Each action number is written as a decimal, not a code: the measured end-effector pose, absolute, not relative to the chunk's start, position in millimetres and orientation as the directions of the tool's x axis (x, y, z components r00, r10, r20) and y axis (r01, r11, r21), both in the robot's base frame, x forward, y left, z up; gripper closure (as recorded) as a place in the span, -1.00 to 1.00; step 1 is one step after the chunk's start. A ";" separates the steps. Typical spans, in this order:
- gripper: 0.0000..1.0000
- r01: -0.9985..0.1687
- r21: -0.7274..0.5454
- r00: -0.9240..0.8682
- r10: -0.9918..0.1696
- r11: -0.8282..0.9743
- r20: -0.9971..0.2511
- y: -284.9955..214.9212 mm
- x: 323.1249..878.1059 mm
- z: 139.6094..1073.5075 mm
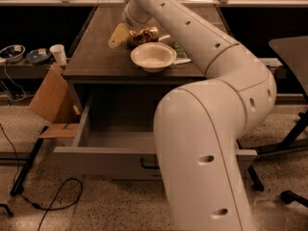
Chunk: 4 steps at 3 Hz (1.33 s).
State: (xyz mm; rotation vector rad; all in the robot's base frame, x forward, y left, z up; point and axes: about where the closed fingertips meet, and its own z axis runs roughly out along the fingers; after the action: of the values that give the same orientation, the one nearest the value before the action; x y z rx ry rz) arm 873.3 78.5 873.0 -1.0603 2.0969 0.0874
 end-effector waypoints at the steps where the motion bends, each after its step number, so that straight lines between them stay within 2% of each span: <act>1: -0.95 -0.727 -0.263 -0.367 -0.682 0.635 -0.632 66.0 880.0 859.7; 4: 0.43 -0.742 -0.273 -0.368 -0.713 0.612 -0.597 42.4 876.9 873.1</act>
Offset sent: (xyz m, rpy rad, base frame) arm 0.0226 -0.0372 -0.0108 -0.0598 0.0646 0.0174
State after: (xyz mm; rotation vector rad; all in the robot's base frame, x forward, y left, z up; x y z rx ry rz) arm 876.9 42.4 873.1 -1.1398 2.1424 0.0543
